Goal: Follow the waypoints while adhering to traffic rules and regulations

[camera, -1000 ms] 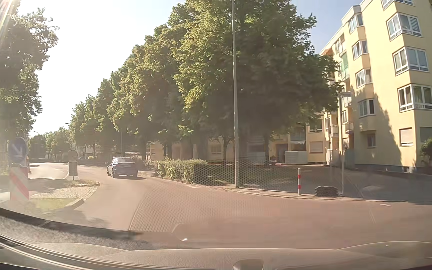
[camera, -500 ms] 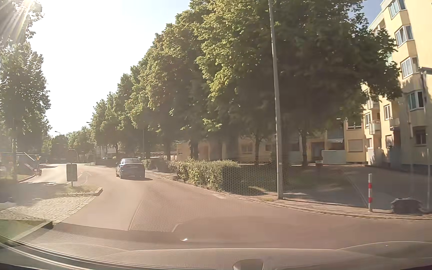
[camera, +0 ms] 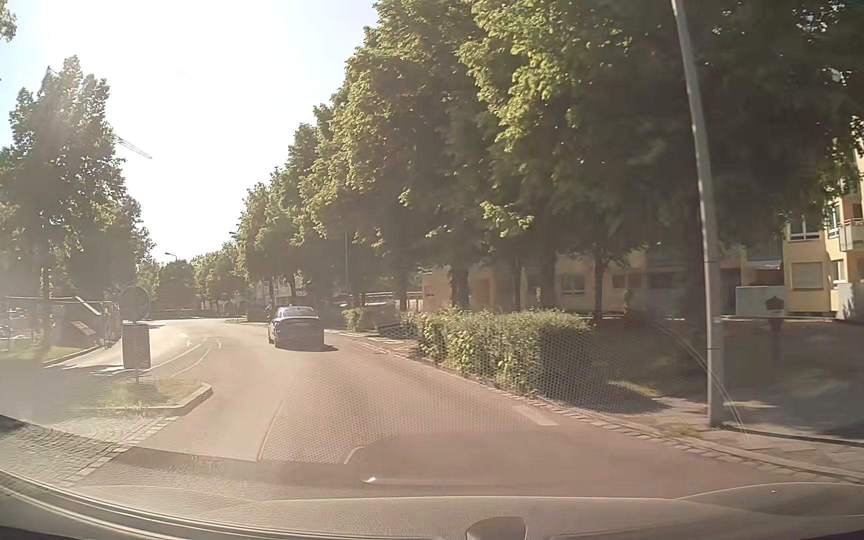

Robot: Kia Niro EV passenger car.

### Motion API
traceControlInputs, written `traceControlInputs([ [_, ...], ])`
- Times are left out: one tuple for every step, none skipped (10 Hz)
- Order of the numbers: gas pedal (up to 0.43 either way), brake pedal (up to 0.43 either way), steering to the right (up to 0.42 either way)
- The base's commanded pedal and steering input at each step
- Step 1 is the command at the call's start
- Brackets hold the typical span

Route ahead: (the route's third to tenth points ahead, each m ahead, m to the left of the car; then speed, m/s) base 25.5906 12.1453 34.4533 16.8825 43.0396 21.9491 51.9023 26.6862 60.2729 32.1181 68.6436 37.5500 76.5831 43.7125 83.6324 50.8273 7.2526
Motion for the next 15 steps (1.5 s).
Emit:
traceControlInputs([
  [0.098,0.000,-0.145],
  [0.098,0.000,-0.145],
  [0.087,0.000,-0.145],
  [0.087,0.000,-0.144],
  [0.087,0.000,-0.141],
  [0.087,0.000,-0.131],
  [0.087,0.000,-0.123],
  [0.087,0.000,-0.112],
  [0.087,0.000,-0.102],
  [0.087,0.000,-0.080],
  [0.098,0.000,-0.057],
  [0.098,0.000,-0.050],
  [0.098,0.000,-0.049],
  [0.098,0.000,-0.046],
  [0.098,0.000,-0.047],
])
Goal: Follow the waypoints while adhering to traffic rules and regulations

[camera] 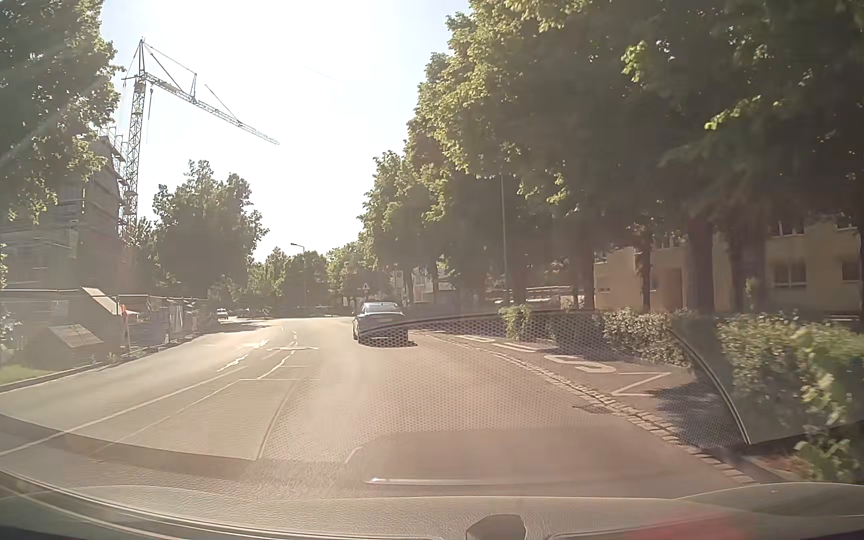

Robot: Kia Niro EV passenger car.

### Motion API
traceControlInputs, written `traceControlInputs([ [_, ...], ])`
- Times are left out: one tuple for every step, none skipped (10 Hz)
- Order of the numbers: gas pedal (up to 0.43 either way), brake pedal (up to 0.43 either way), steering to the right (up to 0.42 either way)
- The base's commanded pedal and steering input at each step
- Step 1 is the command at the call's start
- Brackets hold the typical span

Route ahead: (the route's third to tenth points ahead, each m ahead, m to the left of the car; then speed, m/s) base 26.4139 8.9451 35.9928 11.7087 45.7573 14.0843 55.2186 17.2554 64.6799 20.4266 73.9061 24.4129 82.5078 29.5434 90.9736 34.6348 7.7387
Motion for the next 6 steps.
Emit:
traceControlInputs([
  [0.098,0.000,-0.041],
  [0.098,0.000,-0.032],
  [0.098,0.000,-0.023],
  [0.098,0.000,-0.020],
  [0.098,0.000,-0.023],
  [0.098,0.000,-0.028],
])
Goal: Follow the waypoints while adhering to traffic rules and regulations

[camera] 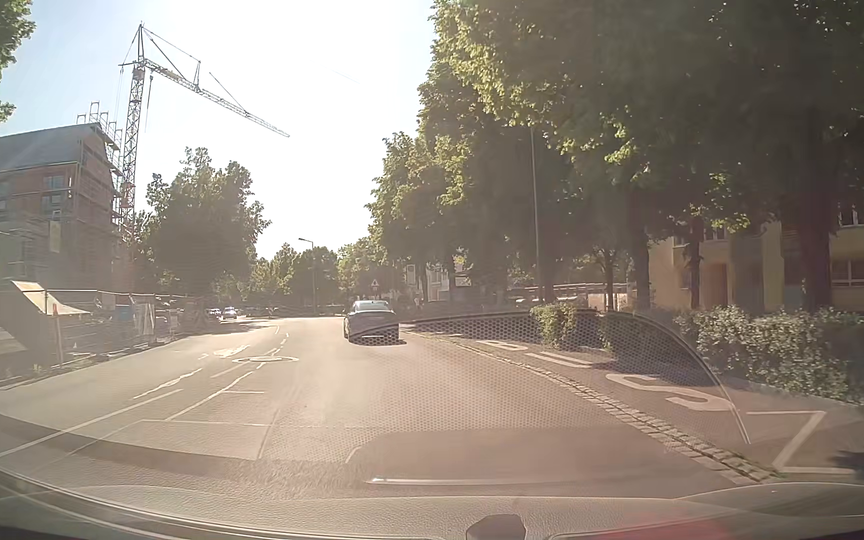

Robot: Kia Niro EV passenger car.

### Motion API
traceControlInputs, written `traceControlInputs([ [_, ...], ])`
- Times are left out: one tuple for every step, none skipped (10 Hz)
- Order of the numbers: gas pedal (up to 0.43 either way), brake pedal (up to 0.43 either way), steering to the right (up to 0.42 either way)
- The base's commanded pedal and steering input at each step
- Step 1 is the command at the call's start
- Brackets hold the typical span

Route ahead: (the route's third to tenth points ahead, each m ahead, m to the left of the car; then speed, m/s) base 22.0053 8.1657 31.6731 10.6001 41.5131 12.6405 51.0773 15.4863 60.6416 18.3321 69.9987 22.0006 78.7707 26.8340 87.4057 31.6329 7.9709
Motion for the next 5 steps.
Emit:
traceControlInputs([
  [0.098,0.000,-0.036],
  [0.098,0.000,-0.046],
  [0.098,0.000,-0.051],
  [0.098,0.000,-0.053],
  [0.098,0.000,-0.053],
])
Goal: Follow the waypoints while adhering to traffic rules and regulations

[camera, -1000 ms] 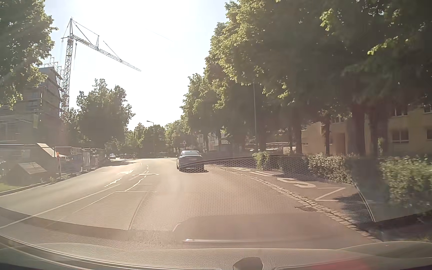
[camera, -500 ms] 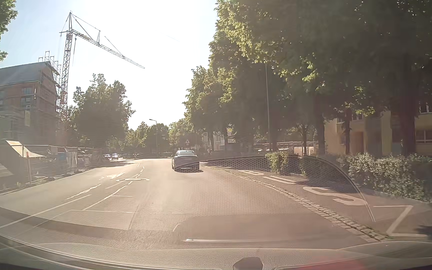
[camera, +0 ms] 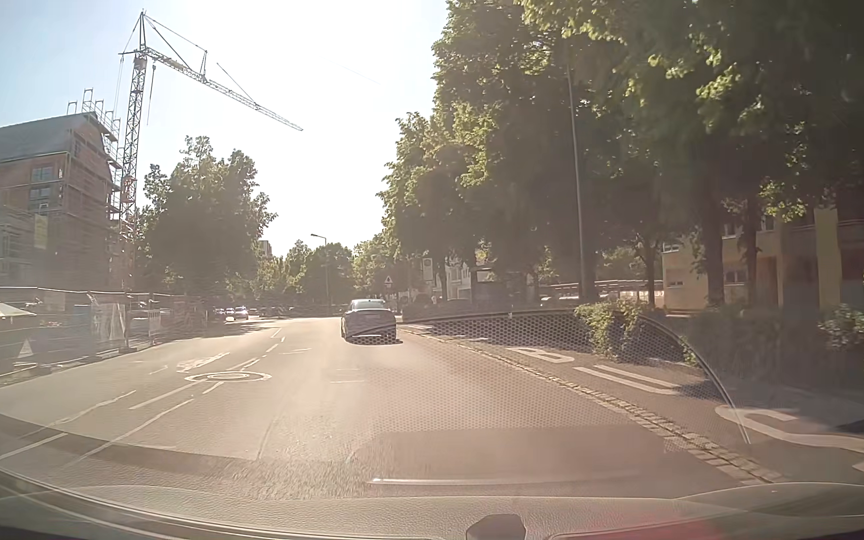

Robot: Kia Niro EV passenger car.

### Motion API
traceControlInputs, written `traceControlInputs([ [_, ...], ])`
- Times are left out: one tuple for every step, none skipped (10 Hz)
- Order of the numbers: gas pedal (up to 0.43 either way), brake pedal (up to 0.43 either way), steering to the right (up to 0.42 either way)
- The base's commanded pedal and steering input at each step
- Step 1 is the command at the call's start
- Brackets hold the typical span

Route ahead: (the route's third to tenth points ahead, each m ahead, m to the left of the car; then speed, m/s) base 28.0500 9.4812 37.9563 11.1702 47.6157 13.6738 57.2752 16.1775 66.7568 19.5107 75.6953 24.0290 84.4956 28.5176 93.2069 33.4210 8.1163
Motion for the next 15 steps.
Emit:
traceControlInputs([
  [0.087,0.000,-0.054],
  [0.079,0.000,-0.055],
  [0.079,0.000,-0.056],
  [0.079,0.000,-0.056],
  [0.067,0.000,-0.055],
  [0.047,0.000,-0.055],
  [0.047,0.000,-0.056],
  [0.047,0.000,-0.055],
  [0.028,0.000,-0.055],
  [0.008,0.000,-0.055],
  [0.008,0.000,-0.055],
  [0.000,0.000,-0.055],
  [0.000,0.000,-0.054],
  [0.000,0.000,-0.052],
  [0.000,0.000,-0.050],
])
